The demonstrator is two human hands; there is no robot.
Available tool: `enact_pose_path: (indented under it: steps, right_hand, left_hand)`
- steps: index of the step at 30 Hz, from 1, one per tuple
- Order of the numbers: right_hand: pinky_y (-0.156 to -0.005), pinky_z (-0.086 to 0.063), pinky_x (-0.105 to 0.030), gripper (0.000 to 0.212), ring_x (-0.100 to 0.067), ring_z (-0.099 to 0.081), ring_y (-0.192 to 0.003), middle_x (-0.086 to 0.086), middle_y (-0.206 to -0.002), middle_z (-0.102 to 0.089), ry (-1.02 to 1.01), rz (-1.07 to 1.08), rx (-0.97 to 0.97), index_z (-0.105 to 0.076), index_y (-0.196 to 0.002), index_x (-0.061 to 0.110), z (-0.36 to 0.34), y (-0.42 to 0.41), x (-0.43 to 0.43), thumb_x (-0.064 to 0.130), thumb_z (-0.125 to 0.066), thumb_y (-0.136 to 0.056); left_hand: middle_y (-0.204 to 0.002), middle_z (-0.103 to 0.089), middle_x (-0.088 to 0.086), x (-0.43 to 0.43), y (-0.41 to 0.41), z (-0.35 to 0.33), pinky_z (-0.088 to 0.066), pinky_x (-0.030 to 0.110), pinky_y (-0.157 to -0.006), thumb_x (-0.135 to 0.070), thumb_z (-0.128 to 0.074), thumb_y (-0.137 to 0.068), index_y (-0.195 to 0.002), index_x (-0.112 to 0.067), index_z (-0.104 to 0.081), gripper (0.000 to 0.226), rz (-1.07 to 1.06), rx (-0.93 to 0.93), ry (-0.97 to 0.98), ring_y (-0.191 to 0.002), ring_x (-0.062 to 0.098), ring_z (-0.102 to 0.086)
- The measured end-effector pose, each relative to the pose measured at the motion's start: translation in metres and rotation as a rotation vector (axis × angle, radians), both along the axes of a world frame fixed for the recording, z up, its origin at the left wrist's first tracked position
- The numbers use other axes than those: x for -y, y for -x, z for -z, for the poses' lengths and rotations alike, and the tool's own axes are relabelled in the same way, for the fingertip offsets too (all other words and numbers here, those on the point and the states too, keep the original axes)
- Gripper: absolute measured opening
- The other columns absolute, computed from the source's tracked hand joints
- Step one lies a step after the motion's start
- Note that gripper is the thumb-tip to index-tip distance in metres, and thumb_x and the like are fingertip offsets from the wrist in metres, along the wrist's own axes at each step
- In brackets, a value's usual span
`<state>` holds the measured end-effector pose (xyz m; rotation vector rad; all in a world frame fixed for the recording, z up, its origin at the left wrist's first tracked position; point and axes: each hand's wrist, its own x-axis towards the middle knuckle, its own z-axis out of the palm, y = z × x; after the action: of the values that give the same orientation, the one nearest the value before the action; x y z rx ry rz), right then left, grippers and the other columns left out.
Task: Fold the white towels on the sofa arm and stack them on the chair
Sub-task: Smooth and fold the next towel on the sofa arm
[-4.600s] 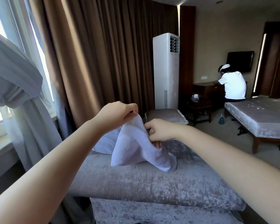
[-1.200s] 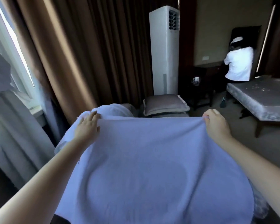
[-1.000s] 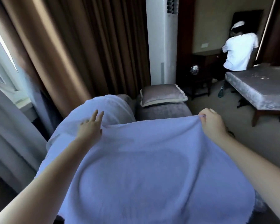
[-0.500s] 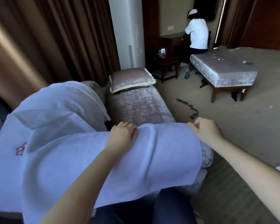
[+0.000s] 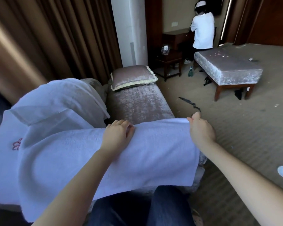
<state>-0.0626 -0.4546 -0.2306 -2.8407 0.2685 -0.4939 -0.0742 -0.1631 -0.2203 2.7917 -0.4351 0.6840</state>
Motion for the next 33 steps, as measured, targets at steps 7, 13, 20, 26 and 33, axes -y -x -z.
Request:
enact_pose_path:
  steps: [7, 13, 20, 26, 33]
  right_hand:
    - [-0.053, -0.037, -0.033, 0.028, -0.033, -0.057, -0.069, -0.018, -0.083, -0.065, -0.168, 0.036, -0.027, -0.046, -0.097, 0.005, 0.017, 0.005, 0.044, 0.031, -0.038, -0.103]
    - [-0.052, -0.038, -0.032, 0.013, -0.033, -0.059, -0.071, -0.007, -0.087, -0.058, -0.104, -0.084, 0.373, -0.058, -0.09, 0.007, 0.04, 0.053, 0.025, 0.019, -0.054, -0.095]
    - [-0.055, -0.047, -0.033, 0.02, -0.021, -0.055, -0.066, 0.001, -0.075, -0.056, -0.042, -0.343, 0.463, -0.059, -0.08, 0.011, 0.084, 0.112, -0.046, 0.02, -0.043, -0.089]
    - [-0.061, -0.048, -0.031, 0.016, -0.02, -0.054, -0.07, 0.002, -0.077, -0.056, -0.092, -0.42, 0.397, -0.059, -0.081, 0.013, 0.13, 0.166, -0.098, 0.018, -0.046, -0.086]
    - [-0.064, -0.053, -0.032, 0.018, -0.016, -0.058, -0.077, 0.005, -0.085, -0.059, -0.108, -0.429, 0.332, -0.063, -0.088, 0.014, 0.148, 0.195, -0.123, 0.021, -0.046, -0.088]
  left_hand:
    - [-0.088, -0.067, -0.002, 0.022, 0.004, 0.007, -0.043, 0.031, -0.067, -0.042, -0.033, -0.092, -0.093, -0.014, -0.068, 0.045, 0.071, 0.029, -0.018, -0.082, 0.021, -0.058]
    - [-0.104, -0.064, 0.003, 0.008, 0.05, 0.02, -0.042, 0.035, -0.081, -0.02, -0.052, -0.088, -0.098, -0.008, -0.066, 0.021, 0.133, 0.267, -0.015, -0.096, 0.026, -0.057]
    - [-0.128, -0.06, 0.015, -0.016, 0.126, 0.096, -0.041, 0.051, -0.101, -0.01, -0.06, -0.088, -0.11, -0.002, -0.064, 0.024, 0.196, 0.369, -0.149, -0.12, 0.034, -0.054]
    - [-0.161, -0.011, 0.016, -0.048, 0.142, 0.165, -0.01, 0.052, -0.118, 0.002, -0.062, -0.08, -0.153, -0.015, -0.022, 0.085, -0.004, 0.381, -0.342, -0.148, 0.037, -0.01]
    - [-0.16, -0.016, 0.015, -0.061, 0.138, 0.165, -0.009, 0.053, -0.118, 0.001, -0.041, -0.087, -0.142, -0.009, -0.039, 0.056, 0.049, 0.411, -0.328, -0.148, 0.035, -0.013]
